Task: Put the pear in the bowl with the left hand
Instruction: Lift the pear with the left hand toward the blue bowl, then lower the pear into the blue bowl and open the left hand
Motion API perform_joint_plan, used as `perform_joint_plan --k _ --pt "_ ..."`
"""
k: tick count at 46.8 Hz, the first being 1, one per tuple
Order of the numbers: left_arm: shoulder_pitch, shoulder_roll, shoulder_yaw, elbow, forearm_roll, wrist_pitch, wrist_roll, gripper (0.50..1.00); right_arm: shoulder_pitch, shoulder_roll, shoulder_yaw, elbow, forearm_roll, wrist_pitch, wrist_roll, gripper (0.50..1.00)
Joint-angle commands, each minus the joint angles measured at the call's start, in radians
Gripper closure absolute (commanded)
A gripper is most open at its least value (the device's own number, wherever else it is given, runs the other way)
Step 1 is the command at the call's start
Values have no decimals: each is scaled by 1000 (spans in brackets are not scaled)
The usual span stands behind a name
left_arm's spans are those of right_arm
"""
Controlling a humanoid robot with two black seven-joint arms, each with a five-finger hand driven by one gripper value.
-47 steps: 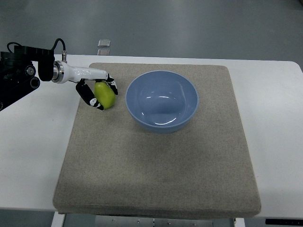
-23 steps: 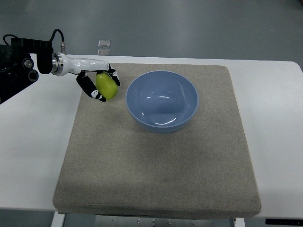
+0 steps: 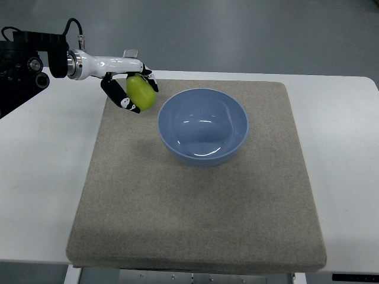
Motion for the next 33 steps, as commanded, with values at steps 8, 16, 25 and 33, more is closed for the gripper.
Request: perform_joint_plan --k 8,16,25,33 --pt "-5 12 -71 -101 0 0 0 1000 0 0 0 0 1 0 0 574" --pt "-4 18 -105 -147 0 -7 0 1000 0 0 0 0 1 0 0 574" --pt "12 11 -98 -210 -3 -8 0 1000 0 0 0 0 -1 0 0 574" --pt "35 -32 -80 -217 0 -8 2 1000 0 0 0 0 -1 0 0 574"
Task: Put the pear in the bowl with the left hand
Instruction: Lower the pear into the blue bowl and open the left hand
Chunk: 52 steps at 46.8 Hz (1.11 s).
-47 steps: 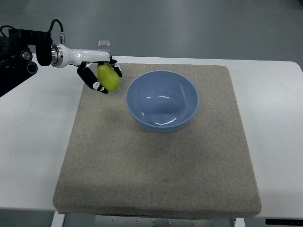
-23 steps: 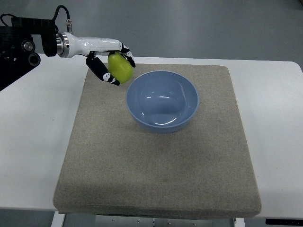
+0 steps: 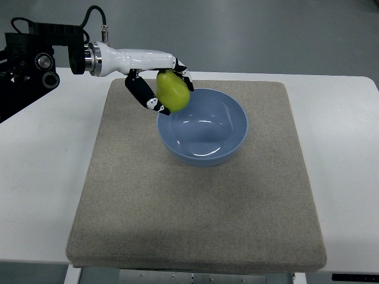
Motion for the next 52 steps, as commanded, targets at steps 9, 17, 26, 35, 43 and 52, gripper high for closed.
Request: perform_joint_plan --k 9,17,26,35,43,52 --pt "40 -54 9 18 13 8 3 1000 0 0 0 0 1 0 0 574" --pt "52 -96 9 62 20 8 3 1000 0 0 0 0 1 0 0 574" --pt "58 -99 9 68 18 8 3 1000 0 0 0 0 1 0 0 574" --pt "63 -102 8 68 13 14 3 1000 0 0 0 0 1 0 0 574" --pt "83 -122 8 71 6 17 3 1000 0 0 0 0 -1 0 0 574" --pt "91 -129 8 71 -2 17 5 950 0 0 0 0 1 0 0 574"
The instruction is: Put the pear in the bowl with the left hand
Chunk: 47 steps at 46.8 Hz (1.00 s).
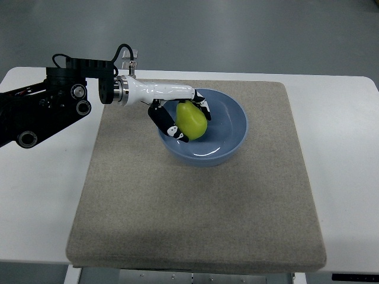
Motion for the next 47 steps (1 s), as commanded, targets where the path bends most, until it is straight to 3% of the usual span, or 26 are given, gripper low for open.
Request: perform_joint_plan --k 1,3,8,18,22,30,47 --pt "2 0 -2 0 -3 1 0 930 0 0 0 0 1 0 0 574" --pt "4 0 -2 0 -3 1 0 888 0 0 0 0 1 0 0 574" --pt "5 1 -3 0 -5 1 0 727 0 0 0 0 1 0 0 574" --pt "5 1 -5 0 -6 3 0 649 0 0 0 0 1 0 0 574" --pt "5 1 -6 0 -12 17 2 540 0 0 0 0 1 0 0 574" --pt "5 1 -3 0 -25 47 2 508 0 0 0 0 1 -1 0 574" --pt "2 3 -9 0 -114 46 2 506 0 0 0 0 -1 0 0 574"
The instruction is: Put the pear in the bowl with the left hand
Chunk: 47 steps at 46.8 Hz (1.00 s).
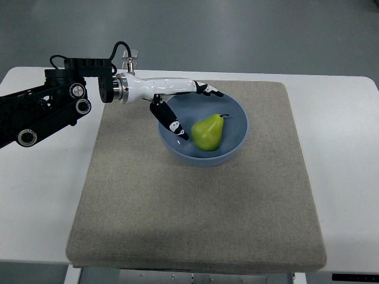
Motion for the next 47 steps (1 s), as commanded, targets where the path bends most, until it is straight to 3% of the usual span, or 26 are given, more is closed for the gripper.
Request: perform_joint_plan --k 1,25,47 --pt "0 3 -6 0 -19 0 0 506 0 0 0 0 -1 0 0 574" --pt "-2 15 -210 67 -148 20 1 506 0 0 0 0 0 0 0 574" --pt "-2 -28 -219 288 -671 296 21 506 0 0 0 0 0 -1 0 574"
